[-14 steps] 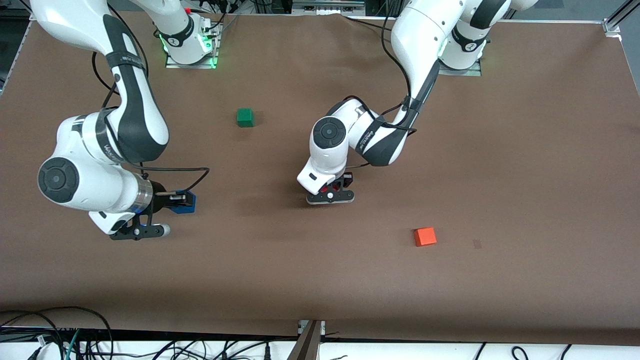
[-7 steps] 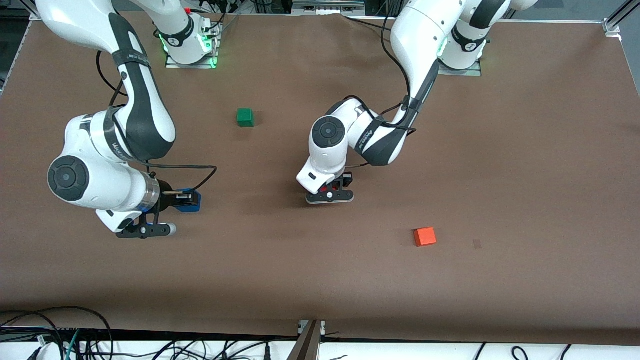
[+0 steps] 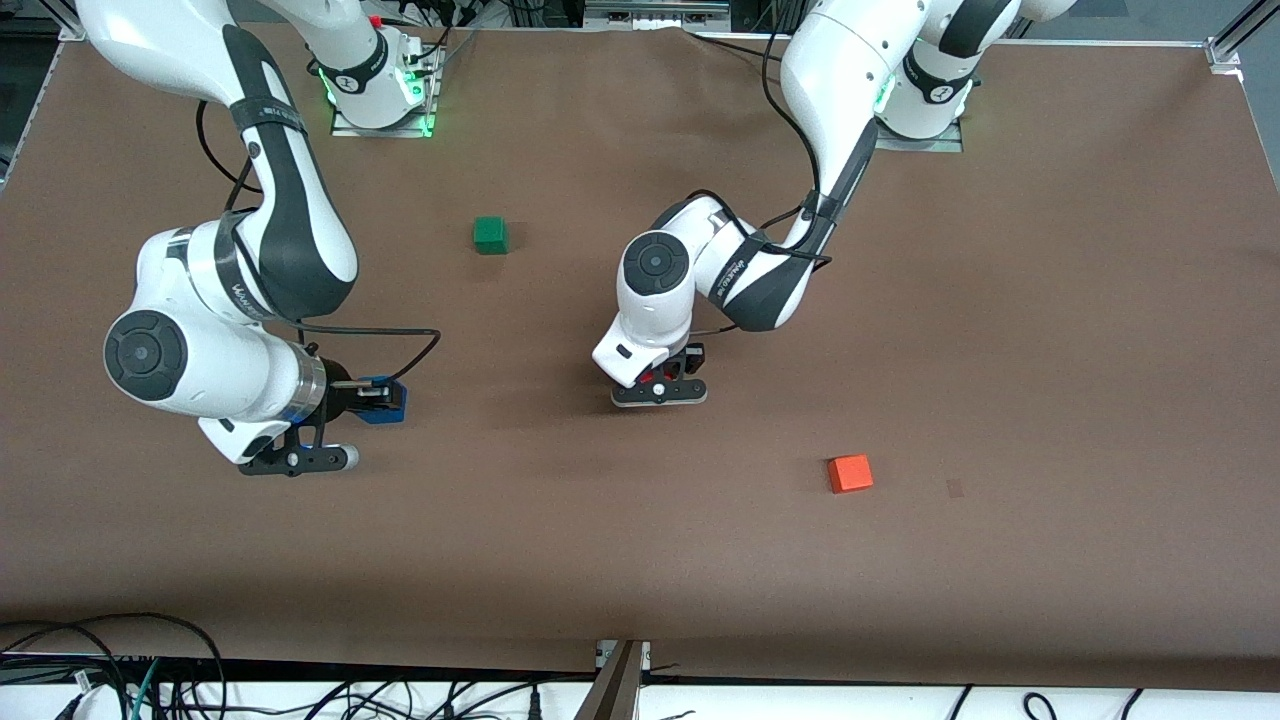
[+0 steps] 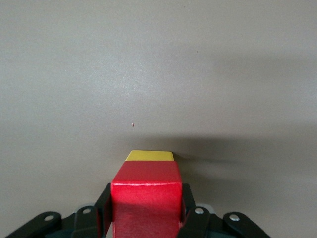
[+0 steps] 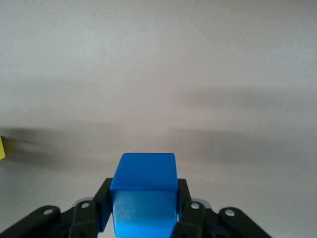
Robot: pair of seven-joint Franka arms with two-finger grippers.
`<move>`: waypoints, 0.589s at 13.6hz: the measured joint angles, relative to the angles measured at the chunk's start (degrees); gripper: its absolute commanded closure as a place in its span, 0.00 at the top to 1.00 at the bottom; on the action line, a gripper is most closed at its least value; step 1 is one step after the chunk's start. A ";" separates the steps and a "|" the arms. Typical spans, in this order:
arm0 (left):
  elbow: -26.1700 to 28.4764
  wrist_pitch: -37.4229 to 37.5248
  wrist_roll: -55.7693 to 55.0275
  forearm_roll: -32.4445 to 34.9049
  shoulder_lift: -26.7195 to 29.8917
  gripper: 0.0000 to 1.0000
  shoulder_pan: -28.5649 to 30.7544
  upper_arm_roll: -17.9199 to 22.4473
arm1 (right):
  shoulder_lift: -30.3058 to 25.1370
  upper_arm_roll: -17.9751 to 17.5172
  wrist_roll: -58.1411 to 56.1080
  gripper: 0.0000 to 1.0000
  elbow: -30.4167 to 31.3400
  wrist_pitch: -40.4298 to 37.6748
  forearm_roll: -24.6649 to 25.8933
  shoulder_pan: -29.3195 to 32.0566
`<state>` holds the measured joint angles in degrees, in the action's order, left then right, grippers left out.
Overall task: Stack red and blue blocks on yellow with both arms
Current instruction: 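Set the red cube on the yellow cube with the left gripper, then open the left gripper and withdraw while the right gripper carries blue over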
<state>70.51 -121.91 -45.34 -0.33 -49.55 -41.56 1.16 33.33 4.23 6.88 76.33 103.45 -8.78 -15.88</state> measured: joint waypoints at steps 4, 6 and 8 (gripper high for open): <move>0.12 0.02 0.00 0.00 -0.43 1.00 -0.06 0.02 | 0.00 0.00 0.02 0.24 0.00 0.00 0.00 -0.03; -0.33 0.74 0.00 0.00 -0.41 1.00 -0.04 0.30 | 0.00 0.00 0.02 0.24 -0.01 0.00 0.00 -0.04; -2.38 4.57 -0.04 0.00 -0.06 1.00 0.61 1.02 | 0.01 0.00 0.37 0.24 -0.02 -0.01 0.00 -0.11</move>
<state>68.13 -117.33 -45.38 -0.33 -49.61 -40.95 2.18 33.33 4.23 7.25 76.32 103.45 -8.78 -15.99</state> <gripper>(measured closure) 0.000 0.454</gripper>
